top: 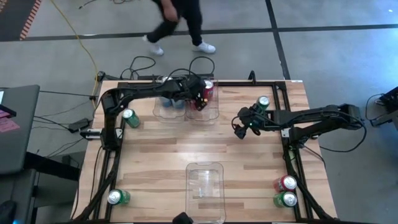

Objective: Sort soda cans
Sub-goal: Put the left red soda can into the top right transparent bin, then put the red soda can into the top right transparent bin

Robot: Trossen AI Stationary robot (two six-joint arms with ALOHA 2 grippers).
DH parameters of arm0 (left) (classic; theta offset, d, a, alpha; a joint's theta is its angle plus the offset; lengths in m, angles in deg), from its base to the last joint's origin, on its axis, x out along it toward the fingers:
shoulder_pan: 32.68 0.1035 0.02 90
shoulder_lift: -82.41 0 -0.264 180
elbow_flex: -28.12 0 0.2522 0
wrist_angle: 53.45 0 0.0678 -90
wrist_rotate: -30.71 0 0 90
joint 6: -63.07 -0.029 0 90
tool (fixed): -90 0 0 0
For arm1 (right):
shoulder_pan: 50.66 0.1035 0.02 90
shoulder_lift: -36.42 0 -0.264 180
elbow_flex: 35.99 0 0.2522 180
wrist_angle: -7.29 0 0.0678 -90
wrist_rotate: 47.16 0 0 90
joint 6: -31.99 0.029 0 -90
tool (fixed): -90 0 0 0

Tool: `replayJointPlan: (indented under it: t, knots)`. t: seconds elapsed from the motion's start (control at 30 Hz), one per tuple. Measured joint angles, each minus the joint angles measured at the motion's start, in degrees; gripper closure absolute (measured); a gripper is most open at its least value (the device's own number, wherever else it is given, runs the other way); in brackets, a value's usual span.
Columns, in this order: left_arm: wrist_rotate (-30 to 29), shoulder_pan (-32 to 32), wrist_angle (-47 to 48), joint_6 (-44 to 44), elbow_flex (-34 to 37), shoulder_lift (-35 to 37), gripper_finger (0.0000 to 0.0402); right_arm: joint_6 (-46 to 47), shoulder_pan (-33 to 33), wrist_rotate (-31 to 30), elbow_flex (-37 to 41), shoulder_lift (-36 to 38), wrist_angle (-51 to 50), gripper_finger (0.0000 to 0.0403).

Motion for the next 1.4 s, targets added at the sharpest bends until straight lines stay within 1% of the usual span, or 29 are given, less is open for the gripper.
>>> replayJointPlan:
  t: [0.57, 0.77, 0.93, 1.1, 1.27, 1.4]
  knots:
    - [0.1, 0.2, -0.2, -2.0, 0.3, 0.4, 0.0063, 0.5, 0.0, 0.2, 0.0, 0.0, 0.0, 0.0024]
    - [0.4, 0.1, 2.2, -2.7, -0.8, 1.2, 0.0034, 0.5, 0.0, 0.2, 0.0, 0.0, 0.0, 0.0024]
    - [0.7, -0.5, 4.0, -2.7, -1.1, 4.0, 0.0009, 0.4, 0.0, 0.2, -0.1, 0.1, 1.3, 0.0024]
    - [0.5, -2.0, 5.1, -2.7, -1.1, 8.2, 0.0002, 0.1, 0.1, 0.8, -0.1, 2.4, 1.9, 0.0024]
    - [-4.5, -4.7, 8.0, -2.7, -0.9, 13.1, 0.0002, -0.1, 0.1, 4.6, -0.1, 7.8, 1.9, 0.0024]
    - [-8.2, -8.3, 6.5, -2.6, 2.8, 19.7, 0.0003, 0.4, 0.8, 7.6, -0.1, 13.5, 0.9, 0.0024]
